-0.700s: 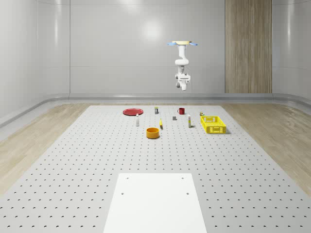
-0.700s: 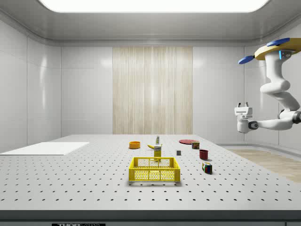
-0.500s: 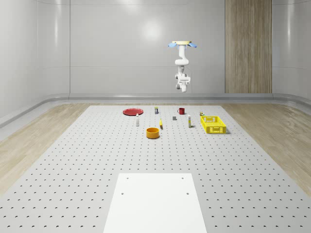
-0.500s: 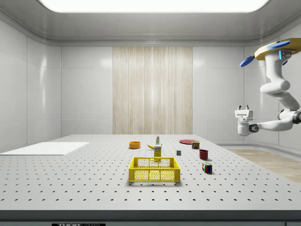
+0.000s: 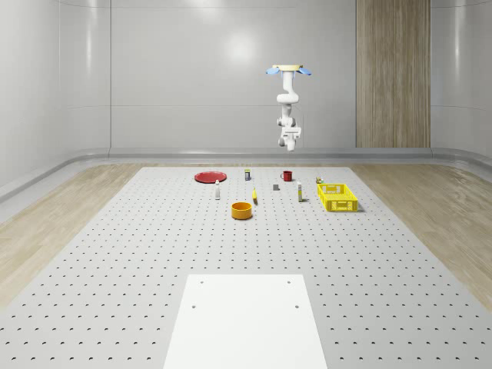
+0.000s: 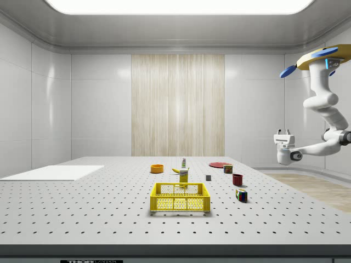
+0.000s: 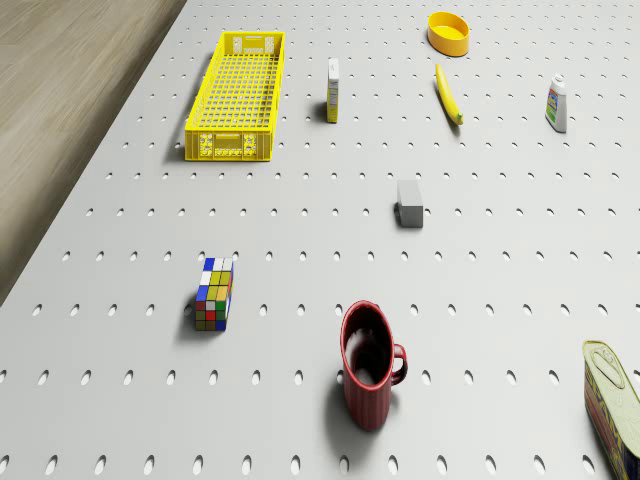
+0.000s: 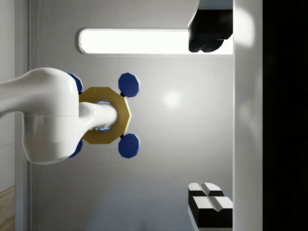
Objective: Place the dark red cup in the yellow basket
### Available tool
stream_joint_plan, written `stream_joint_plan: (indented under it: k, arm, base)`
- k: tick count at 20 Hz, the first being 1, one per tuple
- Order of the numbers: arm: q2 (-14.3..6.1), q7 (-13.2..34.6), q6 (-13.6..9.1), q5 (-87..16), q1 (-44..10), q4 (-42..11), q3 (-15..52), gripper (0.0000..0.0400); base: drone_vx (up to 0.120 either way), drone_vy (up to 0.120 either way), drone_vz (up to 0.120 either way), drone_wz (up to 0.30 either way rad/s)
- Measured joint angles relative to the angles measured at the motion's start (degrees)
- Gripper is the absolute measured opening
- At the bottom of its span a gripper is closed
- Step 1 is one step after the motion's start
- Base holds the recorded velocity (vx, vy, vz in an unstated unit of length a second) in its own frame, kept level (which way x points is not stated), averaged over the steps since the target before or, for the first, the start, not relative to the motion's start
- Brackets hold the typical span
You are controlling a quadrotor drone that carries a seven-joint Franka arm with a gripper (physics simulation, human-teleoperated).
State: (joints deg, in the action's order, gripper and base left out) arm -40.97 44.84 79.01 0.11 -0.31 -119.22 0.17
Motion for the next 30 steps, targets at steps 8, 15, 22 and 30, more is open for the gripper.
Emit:
stream_joint_plan:
  k: [8, 15, 22, 30]
  arm:
    - [0.70, -0.03, -0.96, 0.03, -0.08, 2.02, 0.05, 0.0400]
    - [0.65, -0.06, -0.87, 0.03, -0.13, 2.17, 0.09, 0.0400]
    - [0.46, -0.07, -0.60, 0.00, -0.18, 2.04, 0.14, 0.0400]
    - [0.23, -0.06, -0.27, -0.17, -0.25, 1.81, 0.28, 0.0400]
  base:
    - [0.080, -0.025, 0.000, 0.000]
    - [0.120, 0.000, 0.000, 0.000]
    - [0.120, 0.000, 0.000, 0.000]
    - [0.120, 0.000, 0.000, 0.000]
